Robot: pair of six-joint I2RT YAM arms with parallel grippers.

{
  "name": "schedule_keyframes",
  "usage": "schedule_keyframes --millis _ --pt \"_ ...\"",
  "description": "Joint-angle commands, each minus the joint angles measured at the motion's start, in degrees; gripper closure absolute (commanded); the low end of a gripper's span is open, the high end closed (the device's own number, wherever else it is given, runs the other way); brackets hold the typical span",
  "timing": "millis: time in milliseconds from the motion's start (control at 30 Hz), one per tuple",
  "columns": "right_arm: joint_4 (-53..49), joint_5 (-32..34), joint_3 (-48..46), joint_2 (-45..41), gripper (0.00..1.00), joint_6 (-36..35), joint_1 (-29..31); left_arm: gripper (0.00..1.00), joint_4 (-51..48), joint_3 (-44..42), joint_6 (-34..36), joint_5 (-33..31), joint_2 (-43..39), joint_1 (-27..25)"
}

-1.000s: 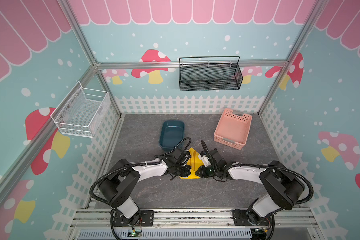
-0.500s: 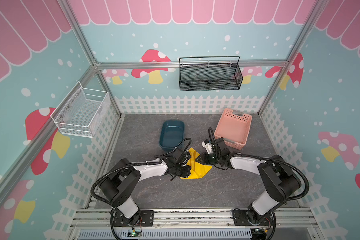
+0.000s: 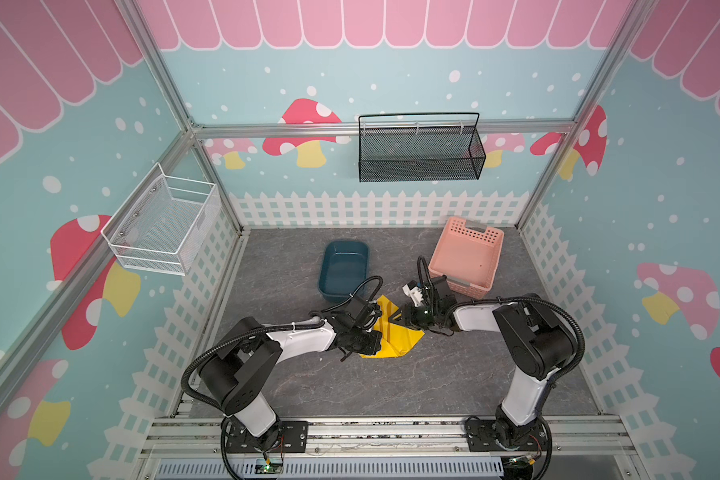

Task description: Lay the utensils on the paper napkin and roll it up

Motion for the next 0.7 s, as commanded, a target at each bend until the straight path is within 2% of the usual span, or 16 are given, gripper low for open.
schedule_keyframes --millis 0,667 --pt "3.09 -2.44 -0.17 1.01 0.68 1.19 -0.59 0.98 -0.21 1.05 -0.99 -0.13 0.44 -0.17" --pt "5.86 -5.68 1.13 6.17 0.70 2.60 -1.28 0.98 -0.26 1.23 -1.10 -0.18 0.38 -0.17"
